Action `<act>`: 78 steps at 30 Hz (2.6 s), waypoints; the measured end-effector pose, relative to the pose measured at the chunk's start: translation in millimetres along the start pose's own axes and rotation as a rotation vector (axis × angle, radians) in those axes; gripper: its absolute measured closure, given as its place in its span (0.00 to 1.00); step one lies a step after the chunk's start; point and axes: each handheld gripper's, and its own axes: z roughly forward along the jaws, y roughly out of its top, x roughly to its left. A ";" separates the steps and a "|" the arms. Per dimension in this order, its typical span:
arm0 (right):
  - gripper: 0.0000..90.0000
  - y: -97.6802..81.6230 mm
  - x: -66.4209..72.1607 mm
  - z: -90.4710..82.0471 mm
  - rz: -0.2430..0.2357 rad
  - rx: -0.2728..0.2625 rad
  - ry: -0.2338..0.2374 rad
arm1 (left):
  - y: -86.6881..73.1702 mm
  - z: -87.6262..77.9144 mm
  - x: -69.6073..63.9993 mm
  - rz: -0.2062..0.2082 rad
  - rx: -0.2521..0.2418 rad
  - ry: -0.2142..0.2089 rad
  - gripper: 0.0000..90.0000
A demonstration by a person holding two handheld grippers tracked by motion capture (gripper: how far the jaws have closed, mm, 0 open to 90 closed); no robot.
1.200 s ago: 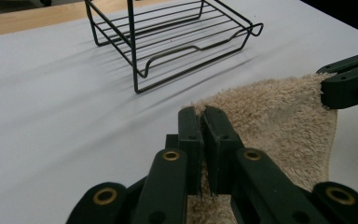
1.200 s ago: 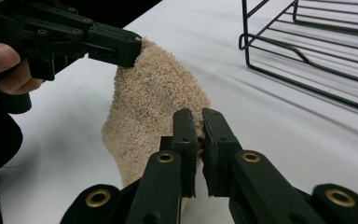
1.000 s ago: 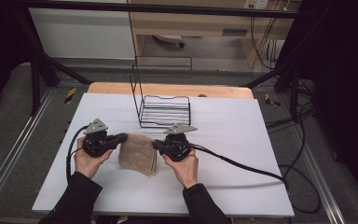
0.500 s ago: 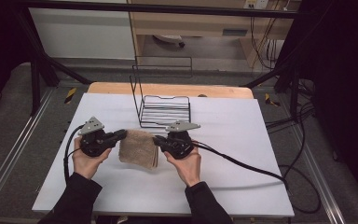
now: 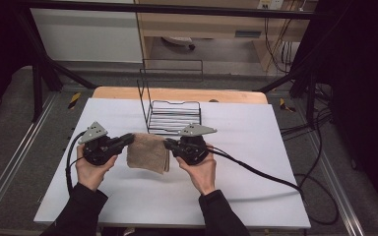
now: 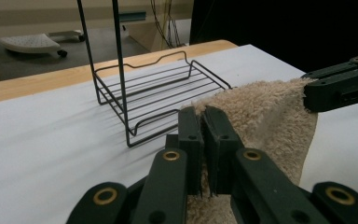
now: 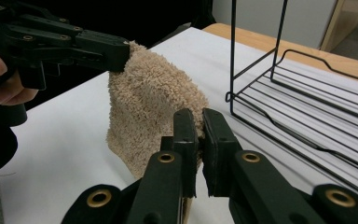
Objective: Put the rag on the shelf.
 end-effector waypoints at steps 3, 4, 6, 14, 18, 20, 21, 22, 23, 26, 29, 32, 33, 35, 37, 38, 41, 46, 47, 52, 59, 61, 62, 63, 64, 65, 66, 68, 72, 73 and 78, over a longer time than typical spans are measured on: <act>0.94 3.0 0.7 -2.0 -0.012 -0.008 -0.007 | 2.5 -2.1 -1.8 0.002 -0.010 0.005 0.95; 0.94 5.1 1.0 -3.2 -0.020 -0.012 -0.009 | 3.2 -2.7 -2.7 -0.001 -0.016 0.006 0.95; 0.94 6.4 1.2 -3.8 -0.024 -0.015 -0.012 | 4.9 -3.7 -3.5 -0.003 -0.024 0.006 0.95; 0.94 14.1 -0.4 -9.7 -0.038 -0.037 -0.016 | 12.2 -5.2 -7.5 0.012 -0.040 0.011 0.95; 0.95 16.5 -2.1 -12.4 -0.043 -0.044 -0.025 | 16.1 -3.6 -11.2 0.018 -0.047 0.017 0.95; 0.95 18.3 -3.1 -14.8 -0.046 -0.048 -0.030 | 17.9 -2.7 -13.0 0.017 -0.050 0.013 0.95; 0.95 19.5 -3.8 -16.0 -0.047 -0.051 -0.033 | 19.0 -2.1 -13.9 0.019 -0.051 0.012 0.95; 0.95 20.6 -4.5 -17.5 -0.048 -0.052 -0.036 | 20.2 -1.6 -15.1 0.020 -0.054 0.010 0.95; 0.95 21.7 -5.3 -19.0 -0.051 -0.055 -0.039 | 21.7 -1.2 -16.3 0.024 -0.058 0.011 0.95; 0.95 25.1 -7.5 -23.7 -0.057 -0.066 -0.048 | 27.8 0.0 -20.0 0.031 -0.074 0.015 0.96; 0.95 28.8 -9.5 -29.3 -0.062 -0.079 -0.055 | 34.4 1.7 -22.8 0.034 -0.091 0.011 0.96; 0.95 33.0 -11.9 -35.5 -0.065 -0.094 -0.065 | 40.5 3.7 -26.3 0.038 -0.106 0.007 0.96; 0.95 34.5 -12.8 -37.5 -0.068 -0.099 -0.067 | 42.5 4.4 -27.5 0.040 -0.110 0.006 0.96; 0.95 37.4 -14.1 -40.9 -0.071 -0.110 -0.075 | 46.6 5.9 -29.7 0.048 -0.117 0.009 0.96; 0.95 39.9 -15.2 -44.1 -0.078 -0.116 -0.082 | 50.5 6.8 -30.9 0.053 -0.128 0.007 0.96; 0.95 41.1 -15.7 -45.6 -0.078 -0.121 -0.084 | 52.3 7.1 -31.2 0.051 -0.134 0.006 0.96; 0.95 44.6 -17.1 -49.8 -0.085 -0.130 -0.089 | 57.1 8.6 -32.5 0.050 -0.147 0.003 0.96; 0.95 51.1 -18.5 -55.7 -0.091 -0.149 -0.100 | 64.6 11.1 -34.1 0.051 -0.163 -0.001 0.96; 0.95 53.6 -19.5 -57.8 -0.095 -0.154 -0.103 | 66.3 11.5 -34.2 0.055 -0.164 -0.003 0.96; 0.95 59.4 -21.2 -61.3 -0.101 -0.169 -0.112 | 75.0 14.3 -35.4 0.064 -0.179 0.000 0.96; 0.95 69.1 -25.0 -68.2 -0.108 -0.197 -0.130 | 87.1 19.3 -37.6 0.065 -0.203 -0.002 0.96; 0.95 71.7 -26.2 -70.3 -0.108 -0.206 -0.135 | 90.3 20.0 -38.7 0.070 -0.208 -0.003 0.96; 0.95 73.0 -26.9 -71.4 -0.111 -0.211 -0.136 | 91.8 20.1 -39.1 0.072 -0.212 -0.003 0.96; 0.95 74.4 -27.3 -72.3 -0.111 -0.214 -0.139 | 93.1 20.2 -39.4 0.072 -0.215 -0.004 0.96; 0.95 75.7 -27.6 -73.1 -0.113 -0.217 -0.142 | 94.4 20.2 -39.7 0.071 -0.220 -0.004 0.96; 0.95 77.0 -27.9 -73.7 -0.114 -0.221 -0.143 | 95.5 20.4 -39.6 0.072 -0.223 -0.005 0.96; 0.95 78.1 -28.0 -74.2 -0.112 -0.225 -0.145 | 96.7 20.6 -39.5 0.070 -0.226 -0.005 0.96; 0.95 80.4 -28.4 -74.9 -0.117 -0.229 -0.148 | 99.2 21.2 -39.3 0.071 -0.230 -0.002 0.96; 0.95 85.2 -29.7 -75.6 -0.125 -0.237 -0.156 | 104.3 22.3 -37.9 0.073 -0.238 -0.003 0.96; 0.95 86.5 -30.3 -75.9 -0.126 -0.237 -0.156 | 105.7 22.5 -37.8 0.073 -0.239 -0.003 0.96; 0.95 94.0 -31.7 -76.9 -0.131 -0.252 -0.163 | 114.0 23.7 -35.3 0.076 -0.251 0.000 0.96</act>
